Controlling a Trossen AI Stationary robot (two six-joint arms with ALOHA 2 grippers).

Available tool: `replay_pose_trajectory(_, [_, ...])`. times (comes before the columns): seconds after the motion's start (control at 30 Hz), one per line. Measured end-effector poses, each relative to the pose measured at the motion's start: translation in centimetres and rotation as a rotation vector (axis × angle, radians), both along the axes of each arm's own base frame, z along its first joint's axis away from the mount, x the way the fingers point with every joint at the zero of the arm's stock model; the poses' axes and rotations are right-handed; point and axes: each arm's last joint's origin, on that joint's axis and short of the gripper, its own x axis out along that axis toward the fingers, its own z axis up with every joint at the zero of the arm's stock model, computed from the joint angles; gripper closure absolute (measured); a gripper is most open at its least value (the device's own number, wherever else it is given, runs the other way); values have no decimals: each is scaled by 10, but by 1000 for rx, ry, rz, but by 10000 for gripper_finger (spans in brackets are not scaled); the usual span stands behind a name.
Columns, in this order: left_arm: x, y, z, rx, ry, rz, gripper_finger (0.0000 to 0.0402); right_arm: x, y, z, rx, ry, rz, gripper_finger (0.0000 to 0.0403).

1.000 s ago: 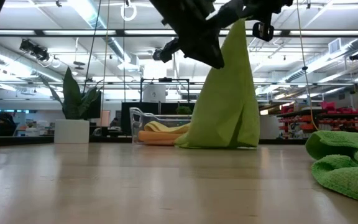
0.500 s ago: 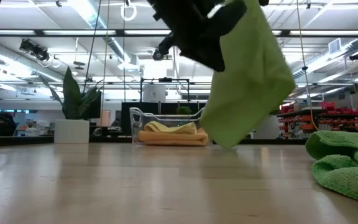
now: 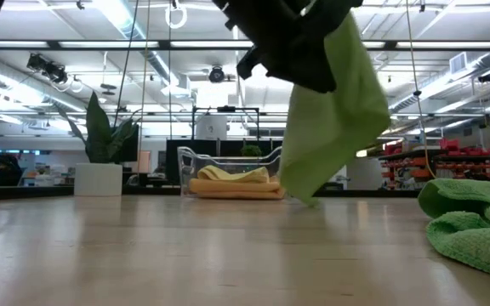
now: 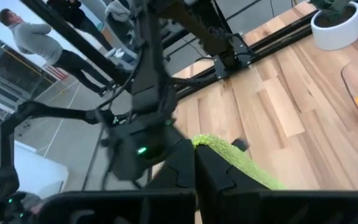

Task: Fold microfiber towels
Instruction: Fold the light green towel

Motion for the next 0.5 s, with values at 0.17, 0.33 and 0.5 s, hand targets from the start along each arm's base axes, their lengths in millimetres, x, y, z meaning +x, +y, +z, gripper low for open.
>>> replay_pose_trajectory(0.17, [-2,-18,3,-6,-34,-38,350,10,-9,-8,33,27,15,403])
replay_pose_trajectory(0.33, [-1,-12,3,24,-38,2,353,19,-9,-12,49,35,47,403])
replay_pose_trajectory(0.5, [2,8,3,45,-41,73,346,21,-4,-12,53,33,72,403])
